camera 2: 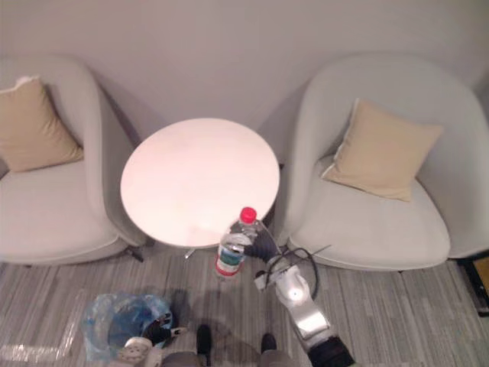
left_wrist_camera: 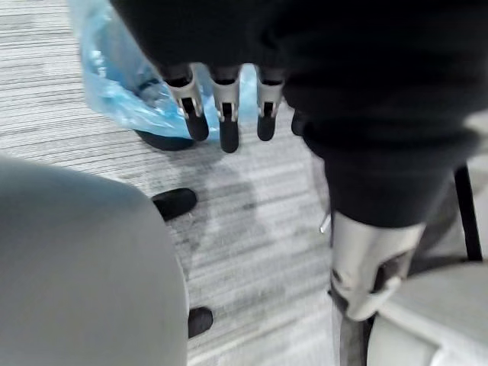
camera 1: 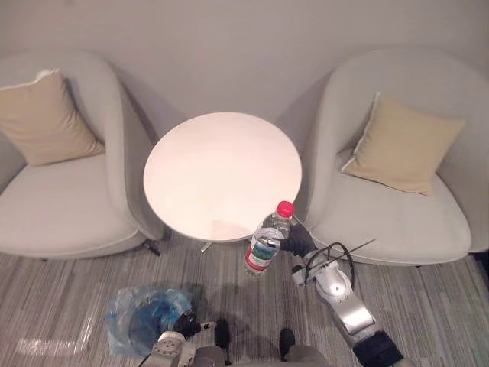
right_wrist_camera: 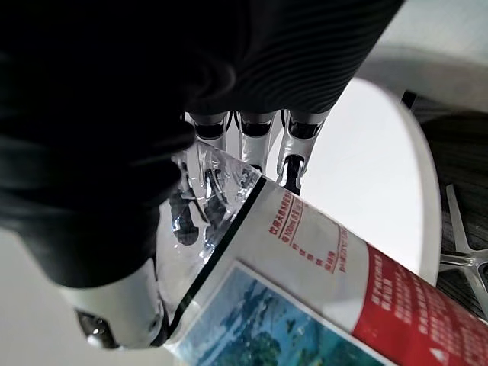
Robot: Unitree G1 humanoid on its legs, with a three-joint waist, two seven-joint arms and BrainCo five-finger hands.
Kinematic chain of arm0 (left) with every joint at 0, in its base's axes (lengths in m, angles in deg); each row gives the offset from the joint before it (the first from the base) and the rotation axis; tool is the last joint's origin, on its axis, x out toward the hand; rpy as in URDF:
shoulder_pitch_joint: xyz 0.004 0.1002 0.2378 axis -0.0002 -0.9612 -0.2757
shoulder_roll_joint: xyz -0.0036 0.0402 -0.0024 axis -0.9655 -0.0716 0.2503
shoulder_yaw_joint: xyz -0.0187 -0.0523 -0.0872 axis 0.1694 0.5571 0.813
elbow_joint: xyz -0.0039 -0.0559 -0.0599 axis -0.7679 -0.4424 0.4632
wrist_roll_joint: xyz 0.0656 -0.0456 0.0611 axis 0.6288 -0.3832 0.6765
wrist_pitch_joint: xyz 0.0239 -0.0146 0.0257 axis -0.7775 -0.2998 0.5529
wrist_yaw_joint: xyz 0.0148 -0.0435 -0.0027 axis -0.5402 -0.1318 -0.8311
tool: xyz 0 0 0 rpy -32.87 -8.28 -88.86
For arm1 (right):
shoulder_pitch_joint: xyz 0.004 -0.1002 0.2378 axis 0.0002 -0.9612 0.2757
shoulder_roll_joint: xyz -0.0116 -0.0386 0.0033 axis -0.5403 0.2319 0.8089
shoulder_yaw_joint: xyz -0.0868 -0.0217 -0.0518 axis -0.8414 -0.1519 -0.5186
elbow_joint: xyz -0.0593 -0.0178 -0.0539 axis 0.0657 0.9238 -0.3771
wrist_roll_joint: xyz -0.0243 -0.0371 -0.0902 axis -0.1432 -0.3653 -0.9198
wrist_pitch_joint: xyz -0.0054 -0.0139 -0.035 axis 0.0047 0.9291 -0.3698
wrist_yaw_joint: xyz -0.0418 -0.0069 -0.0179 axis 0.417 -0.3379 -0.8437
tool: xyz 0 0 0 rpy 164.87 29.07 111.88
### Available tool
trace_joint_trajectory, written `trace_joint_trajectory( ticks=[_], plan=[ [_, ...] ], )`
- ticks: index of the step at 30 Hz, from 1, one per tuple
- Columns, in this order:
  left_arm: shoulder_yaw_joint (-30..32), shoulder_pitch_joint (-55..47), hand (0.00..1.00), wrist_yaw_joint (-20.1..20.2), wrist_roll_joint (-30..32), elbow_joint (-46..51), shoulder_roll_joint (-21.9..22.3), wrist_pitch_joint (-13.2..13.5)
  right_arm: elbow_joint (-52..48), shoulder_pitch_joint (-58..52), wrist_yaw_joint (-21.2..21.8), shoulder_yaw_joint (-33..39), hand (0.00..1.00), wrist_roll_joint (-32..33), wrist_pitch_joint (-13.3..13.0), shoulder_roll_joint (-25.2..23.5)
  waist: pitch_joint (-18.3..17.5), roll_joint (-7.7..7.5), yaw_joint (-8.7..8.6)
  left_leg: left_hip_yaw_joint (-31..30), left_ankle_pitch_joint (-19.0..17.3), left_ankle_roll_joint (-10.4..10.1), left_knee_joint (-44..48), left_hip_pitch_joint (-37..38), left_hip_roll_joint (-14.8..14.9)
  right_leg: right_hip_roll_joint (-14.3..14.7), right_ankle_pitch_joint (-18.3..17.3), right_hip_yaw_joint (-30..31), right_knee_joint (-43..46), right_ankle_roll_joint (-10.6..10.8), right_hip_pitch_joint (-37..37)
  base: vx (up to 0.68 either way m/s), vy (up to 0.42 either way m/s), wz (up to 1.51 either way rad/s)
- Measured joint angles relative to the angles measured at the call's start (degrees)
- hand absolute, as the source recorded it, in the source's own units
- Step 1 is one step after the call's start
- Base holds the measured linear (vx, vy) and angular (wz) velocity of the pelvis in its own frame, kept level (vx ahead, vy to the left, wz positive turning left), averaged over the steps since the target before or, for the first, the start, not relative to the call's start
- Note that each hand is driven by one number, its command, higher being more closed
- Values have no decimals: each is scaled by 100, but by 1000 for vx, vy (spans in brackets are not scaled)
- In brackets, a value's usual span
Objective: Gather rubbish on tea table into small bin, then transfer packed bag to large trash can.
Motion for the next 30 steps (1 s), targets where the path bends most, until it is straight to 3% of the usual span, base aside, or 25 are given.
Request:
trace_joint_trajectory(
  ticks=[3,4,6,8,9,11,14,15,16,17,18,19,20,22,23,24,26,27,30],
  plan=[
    [-23,-4,0,-4,6,-12,46,1,-169,-260,-18,202,100,1,-2,-136,-140,18,-8,-168,-94,52,267,-310,-35,-58,-221,116,533,174,-259,-62,-13,38],
    [-14,-7,0,-9,7,-53,42,0,-256,-329,-36,282,100,-5,-7,-218,-158,-11,-54,-284,-80,76,319,-385,-44,-77,-552,368,1220,193,-414,-37,-12,57],
    [0,-29,0,-13,1,-52,11,15,-309,-393,-62,306,100,-11,-15,-341,-275,-113,-34,-519,-11,-25,493,-518,-90,-71,-835,567,1811,210,-434,-4,-105,73],
    [-4,-15,0,-16,2,-13,-20,42,-369,-318,-76,303,100,-18,-20,-421,-499,-166,96,-691,66,-142,702,-968,-75,21,-958,640,1187,80,-416,-84,-218,51],
    [7,-12,0,-17,2,-4,33,66,-369,-217,-78,301,100,-26,-24,-399,-523,-86,161,-712,91,-174,777,-1144,7,97,-922,628,913,-33,-374,-111,-156,28],
    [16,-9,0,-15,-58,22,174,94,-341,-39,-163,300,100,-32,-24,-374,-386,243,206,-927,158,-269,989,-1420,265,381,-588,444,413,-220,-231,-144,-79,20],
    [76,-33,0,-20,-253,81,239,91,-308,-38,-294,288,100,-34,-23,-362,-259,434,241,-1172,237,-363,886,-1480,493,659,-430,159,229,-388,-142,-243,-123,37],
    [78,-54,0,-22,-289,116,248,92,-302,-40,-301,287,100,-35,-22,-333,-242,464,244,-1144,215,-348,821,-1470,555,730,-405,112,231,-410,-139,-184,-131,42],
    [120,-75,0,-25,-293,117,285,99,-297,-54,-325,323,100,-48,-21,-335,-217,524,237,-949,111,-197,570,-1437,625,748,-296,-102,182,-490,-119,-154,-126,61],
    [175,-55,0,-27,-289,109,306,94,-256,-55,-395,347,100,-59,-25,-359,-220,412,235,-615,-200,25,435,-1412,620,597,-173,-203,34,-609,-154,-226,-80,77],
    [199,-25,0,-27,-284,146,301,104,-220,-53,-412,434,100,-59,-30,-367,-172,295,231,-375,-185,209,744,-1585,568,425,-150,-382,0,-635,-236,-164,-24,71],
    [184,5,0,-20,-263,186,287,104,-207,-64,-415,478,100,-59,-28,-381,-176,293,220,-272,-119,316,1006,-1679,515,332,-131,-480,3,-626,-244,-188,-5,86],
    [190,16,0,-28,-225,220,278,100,-190,-160,-440,660,100,-57,-25,-401,-139,249,182,8,-155,290,1797,-1781,353,84,-54,-728,-20,-590,-247,-123,-39,98],
    [176,-70,0,-44,-199,240,306,90,-190,-339,-499,825,100,-66,-25,-389,-193,302,84,424,-534,192,2660,-1615,492,-44,26,-1056,-96,-550,-225,-117,8,92],
    [153,-140,0,-56,-87,223,333,87,-192,-407,-560,872,100,-80,-28,-389,-267,410,43,664,-921,83,2745,-1352,672,-61,121,-1245,-197,-500,-222,-62,117,84],
    [46,-140,0,-94,14,214,339,71,-190,-436,-578,968,100,-119,-25,-419,-274,427,33,900,-1071,-44,2513,-1104,786,-89,206,-1396,-281,-430,-235,-57,142,88],
    [-19,-132,0,-150,124,216,371,75,-195,-438,-625,1061,100,-121,-24,-431,-318,493,24,1101,-1132,-99,1727,-757,796,-59,306,-1652,-424,-296,-215,-72,184,96],
    [-24,-122,0,-152,130,214,333,73,-176,-440,-634,1107,100,-122,-22,-491,-294,382,27,1065,-1072,-163,1306,-632,682,-59,381,-1751,-605,-193,-104,-80,196,89],
    [-12,-217,0,-173,131,242,200,78,-173,-473,-621,1033,100,-125,-22,-875,-387,149,84,834,-942,-54,1026,-389,379,-204,531,-1738,-975,-66,306,-26,169,51]
  ],
)
